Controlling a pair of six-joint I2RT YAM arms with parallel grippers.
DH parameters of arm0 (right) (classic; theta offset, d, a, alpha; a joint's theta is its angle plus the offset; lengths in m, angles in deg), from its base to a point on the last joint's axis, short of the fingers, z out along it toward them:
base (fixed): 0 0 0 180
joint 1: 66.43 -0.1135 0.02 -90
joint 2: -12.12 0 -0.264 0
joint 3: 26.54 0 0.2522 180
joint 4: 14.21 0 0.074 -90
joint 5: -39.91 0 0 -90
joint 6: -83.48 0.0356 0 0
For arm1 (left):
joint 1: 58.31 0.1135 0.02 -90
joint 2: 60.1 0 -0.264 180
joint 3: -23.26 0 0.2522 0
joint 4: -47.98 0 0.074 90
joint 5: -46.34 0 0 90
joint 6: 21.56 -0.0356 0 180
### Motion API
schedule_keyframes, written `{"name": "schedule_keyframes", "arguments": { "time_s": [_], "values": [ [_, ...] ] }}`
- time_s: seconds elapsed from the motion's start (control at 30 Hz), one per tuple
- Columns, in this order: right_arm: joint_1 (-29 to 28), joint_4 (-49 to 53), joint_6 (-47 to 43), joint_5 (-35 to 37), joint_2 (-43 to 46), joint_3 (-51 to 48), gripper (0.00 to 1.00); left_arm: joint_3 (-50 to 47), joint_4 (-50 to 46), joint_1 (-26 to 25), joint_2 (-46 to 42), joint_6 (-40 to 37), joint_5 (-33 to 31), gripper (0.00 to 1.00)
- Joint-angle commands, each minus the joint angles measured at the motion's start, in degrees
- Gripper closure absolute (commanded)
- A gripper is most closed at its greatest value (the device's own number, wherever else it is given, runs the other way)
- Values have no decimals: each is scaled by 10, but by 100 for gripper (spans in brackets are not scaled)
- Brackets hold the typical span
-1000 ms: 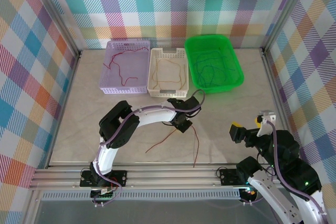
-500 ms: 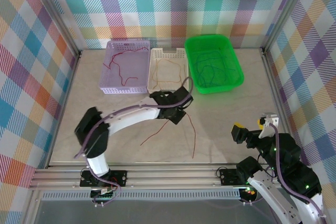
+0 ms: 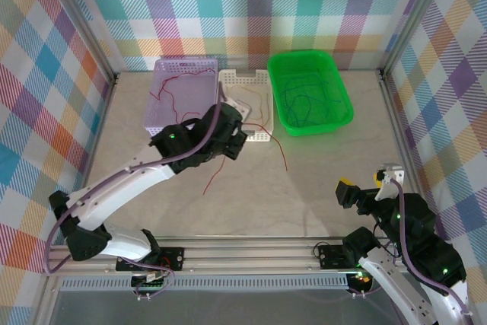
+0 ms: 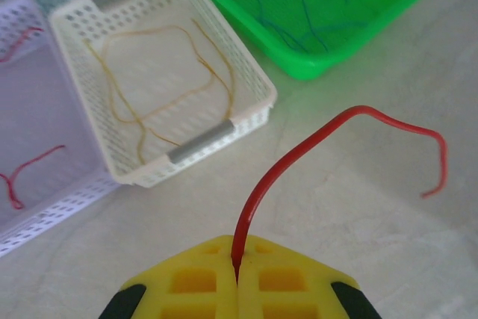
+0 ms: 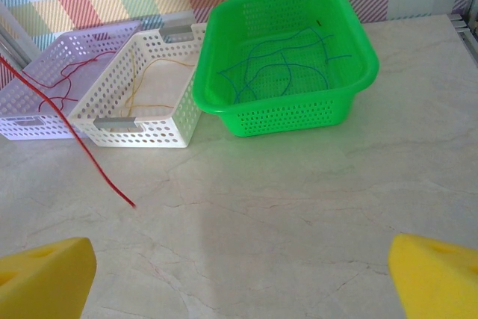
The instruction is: Untangle the cables
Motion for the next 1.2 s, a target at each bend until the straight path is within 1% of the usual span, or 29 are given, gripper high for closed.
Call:
{"name": "schedule_keyframes", "arguments": {
  "time_s": [0.0, 0.1, 0.27, 0.53, 0.7, 0.87, 1.17],
  "values": [
    [0, -9, 4, 6, -5, -3, 0, 20, 10, 33, -37, 25, -48, 100],
    [0, -9, 5, 5, -5, -3, 0, 29, 20, 65, -50, 40, -49, 100],
    [0, -8, 7, 4, -6, -4, 0, 41, 35, 118, -56, 65, -30, 100],
    [0, -9, 7, 2, -7, -4, 0, 48, 80, 180, -54, 93, -8, 100],
    [0, -10, 6, -1, -8, -4, 0, 54, 116, 228, -48, 121, -12, 100],
    [0, -11, 4, -3, -9, -4, 0, 63, 149, 271, -23, 153, -33, 100],
    [0, -13, 2, -8, -11, -3, 0, 66, 222, 311, 48, 189, -93, 100]
  ]
}}
